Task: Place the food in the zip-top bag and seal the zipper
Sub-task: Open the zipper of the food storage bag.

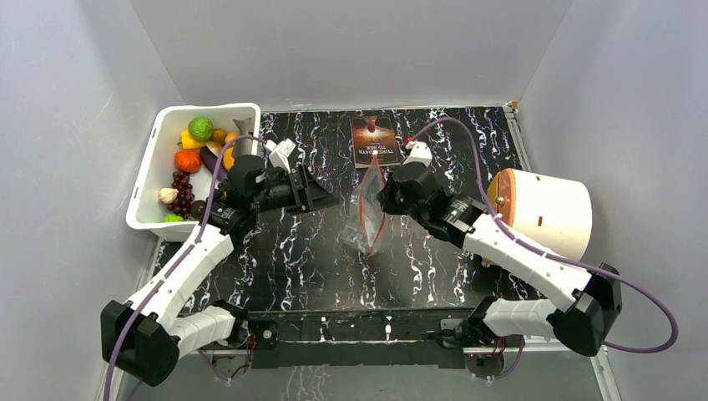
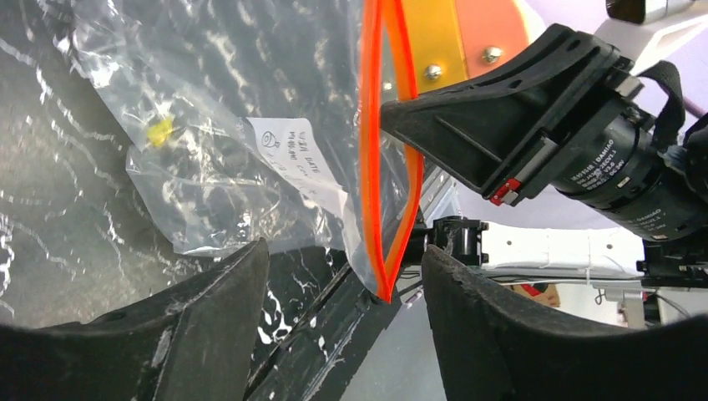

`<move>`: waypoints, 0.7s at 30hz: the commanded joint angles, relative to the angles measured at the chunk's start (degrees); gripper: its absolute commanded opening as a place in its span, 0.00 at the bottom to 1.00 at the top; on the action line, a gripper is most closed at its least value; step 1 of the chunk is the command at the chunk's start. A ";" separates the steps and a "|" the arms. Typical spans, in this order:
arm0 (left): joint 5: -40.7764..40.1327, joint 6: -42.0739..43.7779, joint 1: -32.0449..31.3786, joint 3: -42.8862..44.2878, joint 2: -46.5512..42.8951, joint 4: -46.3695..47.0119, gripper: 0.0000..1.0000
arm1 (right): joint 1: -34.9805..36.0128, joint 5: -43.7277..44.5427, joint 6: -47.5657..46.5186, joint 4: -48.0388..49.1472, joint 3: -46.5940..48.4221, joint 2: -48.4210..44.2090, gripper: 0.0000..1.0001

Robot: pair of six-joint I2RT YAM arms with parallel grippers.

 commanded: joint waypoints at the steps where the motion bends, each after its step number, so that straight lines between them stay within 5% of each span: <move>1: -1.63 2.48 -2.63 4.93 0.82 0.79 0.68 | -0.19 7.66 -3.35 -10.48 11.52 0.77 0.00; 7: -1.22 0.23 -6.36 5.48 4.59 5.29 0.71 | -0.03 3.15 -2.29 -17.18 17.67 5.05 0.00; 14: -7.31 2.25 -7.74 4.41 5.83 4.30 0.80 | 1.02 -6.33 0.78 -2.07 8.48 3.84 0.00; 21: -13.08 6.74 -8.80 6.44 10.15 -1.42 0.82 | 1.70 -11.31 2.86 1.42 7.15 7.16 0.00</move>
